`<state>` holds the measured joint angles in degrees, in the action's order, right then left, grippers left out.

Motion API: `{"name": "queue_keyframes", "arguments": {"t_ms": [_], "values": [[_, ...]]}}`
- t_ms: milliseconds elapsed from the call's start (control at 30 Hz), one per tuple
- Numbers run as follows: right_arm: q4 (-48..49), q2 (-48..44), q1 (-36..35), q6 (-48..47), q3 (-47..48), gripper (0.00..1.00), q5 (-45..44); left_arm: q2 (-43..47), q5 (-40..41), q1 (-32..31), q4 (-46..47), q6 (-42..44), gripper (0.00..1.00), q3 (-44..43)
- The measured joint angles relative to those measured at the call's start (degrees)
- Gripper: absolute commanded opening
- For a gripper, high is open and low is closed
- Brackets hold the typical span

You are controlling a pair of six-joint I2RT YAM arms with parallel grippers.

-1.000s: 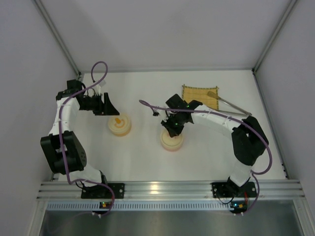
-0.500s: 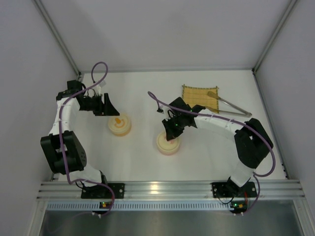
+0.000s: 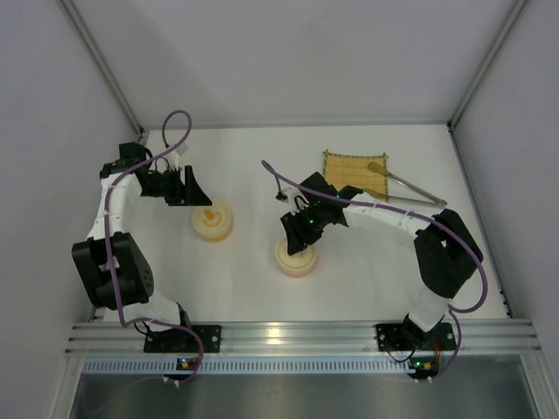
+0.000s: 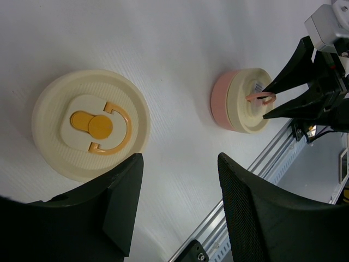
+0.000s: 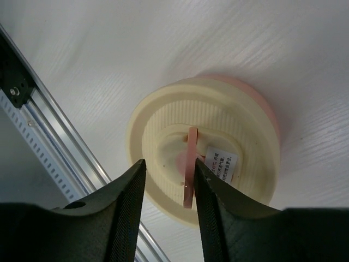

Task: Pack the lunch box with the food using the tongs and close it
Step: Close the box lid on the packing box.

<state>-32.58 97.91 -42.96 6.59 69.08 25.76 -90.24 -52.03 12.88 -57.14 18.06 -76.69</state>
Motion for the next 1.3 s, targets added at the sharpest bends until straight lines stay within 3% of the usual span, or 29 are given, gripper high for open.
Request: {"name": "queue_keyframes", "arguments": {"t_ms": [100, 233, 567, 800, 1000, 1200, 1300], "values": [[-0.17, -0.24, -0.04, -0.57, 0.0, 0.44, -0.11, 0.0, -0.02, 0.0, -0.09, 0.02, 0.62, 0.0], [-0.87, -1.09, -0.04, -1.68, 0.02, 0.61, -0.81, 0.11, -0.07, 0.0, -0.33, 0.11, 0.62, 0.0], [-2.54, -3.04, -0.04, -4.66, 0.2, 0.92, -3.87, 1.29, -0.52, 0.0, -1.27, 0.68, 0.62, -0.02], [-4.92, -2.86, 0.0, -8.61, 1.22, 0.99, -2.8, 1.36, -0.61, 0.0, -1.64, 1.2, 0.62, -0.04], [-5.88, -3.04, 1.25, -11.72, 1.22, 0.99, -0.87, 1.9, -0.57, 0.0, -1.66, 1.49, 0.6, -0.04], [-7.78, -7.13, 8.74, -15.17, 1.53, 0.99, 2.62, 2.4, -0.31, -0.74, -1.66, 1.64, 0.51, -0.15], [-8.39, -11.87, 12.87, -16.81, 2.75, 0.99, 4.24, 2.99, 1.42, -4.33, -1.42, 1.27, 0.46, -0.52]]}}
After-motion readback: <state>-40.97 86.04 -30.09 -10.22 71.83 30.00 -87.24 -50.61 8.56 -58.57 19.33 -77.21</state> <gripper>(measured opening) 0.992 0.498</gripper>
